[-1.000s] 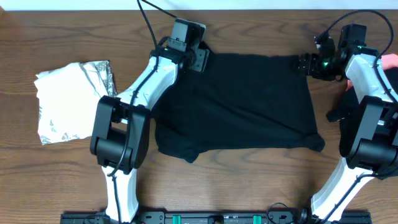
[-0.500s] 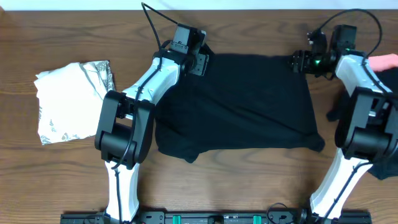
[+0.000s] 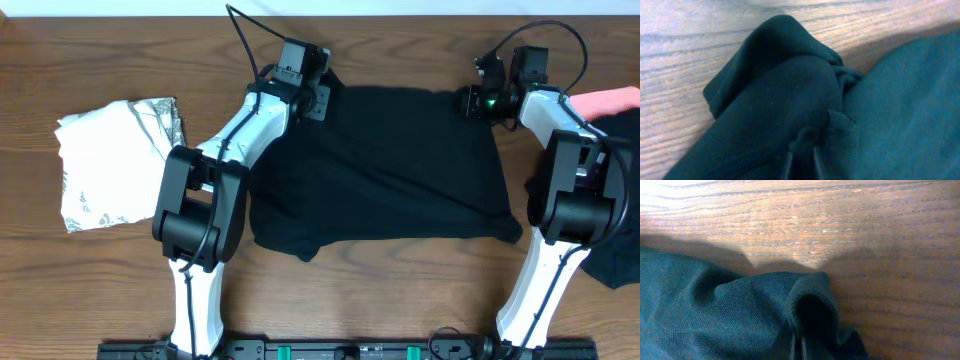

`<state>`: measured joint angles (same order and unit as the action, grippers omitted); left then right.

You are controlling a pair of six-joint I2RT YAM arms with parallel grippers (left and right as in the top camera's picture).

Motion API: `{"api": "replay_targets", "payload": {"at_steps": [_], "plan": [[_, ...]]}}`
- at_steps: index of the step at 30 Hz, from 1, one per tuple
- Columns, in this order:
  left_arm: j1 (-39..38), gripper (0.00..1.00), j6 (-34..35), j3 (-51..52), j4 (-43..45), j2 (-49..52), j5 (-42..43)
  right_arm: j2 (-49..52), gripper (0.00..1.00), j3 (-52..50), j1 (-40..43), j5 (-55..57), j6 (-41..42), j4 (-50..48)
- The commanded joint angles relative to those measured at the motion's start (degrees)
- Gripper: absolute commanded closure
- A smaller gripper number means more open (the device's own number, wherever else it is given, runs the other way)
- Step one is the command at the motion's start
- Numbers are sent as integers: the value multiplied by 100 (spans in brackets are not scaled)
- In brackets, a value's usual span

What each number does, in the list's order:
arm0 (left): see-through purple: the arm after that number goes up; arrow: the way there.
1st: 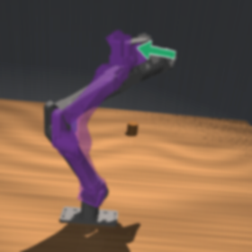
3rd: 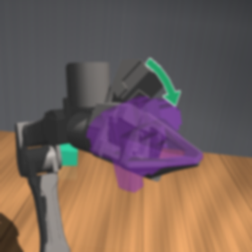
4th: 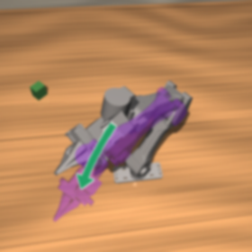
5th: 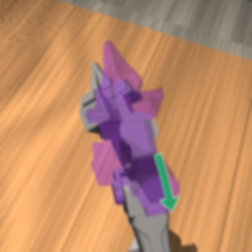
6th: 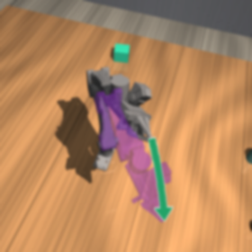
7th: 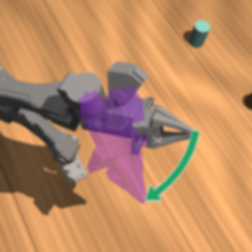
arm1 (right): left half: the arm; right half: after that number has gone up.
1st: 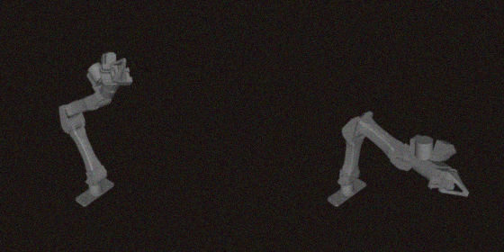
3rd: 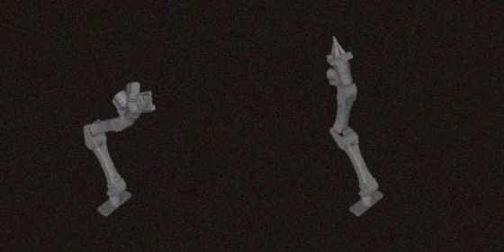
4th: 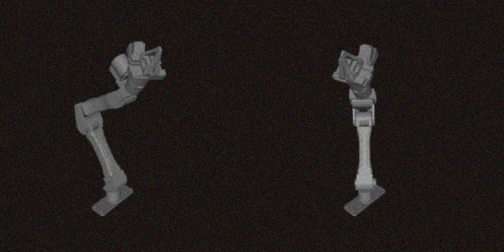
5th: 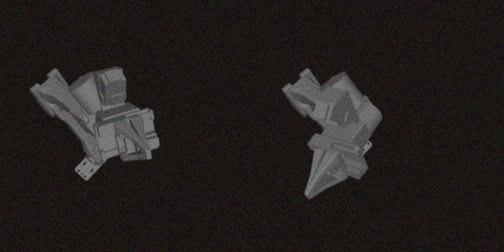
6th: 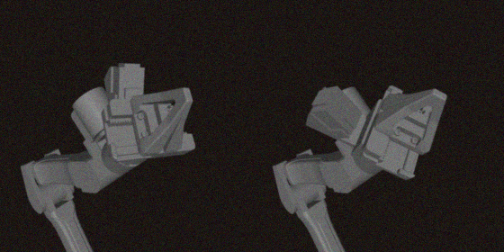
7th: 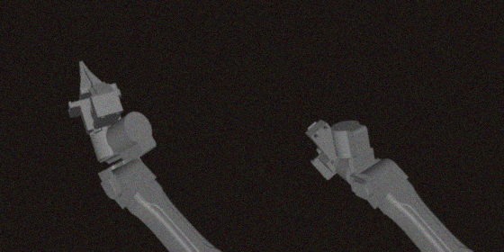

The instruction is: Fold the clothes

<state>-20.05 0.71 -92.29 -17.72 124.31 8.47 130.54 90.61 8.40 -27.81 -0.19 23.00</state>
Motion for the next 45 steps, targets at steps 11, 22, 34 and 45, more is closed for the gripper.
{"api": "replay_targets", "payload": {"at_steps": [11,22,34,45], "plan": [[120,94,98,-70,-549,-81,-17,26,99,17,671,79,221,605],[931,94,1851,-68,-2732,-1115,509,-391,99,17,1318,59,269,1287],[960,52,2059,-68,-3707,-1147,608,-391,99,13,1292,317,227,2120],[931,46,1836,-68,-804,-1147,599,-391,99,15,1268,57,105,2157]]}}
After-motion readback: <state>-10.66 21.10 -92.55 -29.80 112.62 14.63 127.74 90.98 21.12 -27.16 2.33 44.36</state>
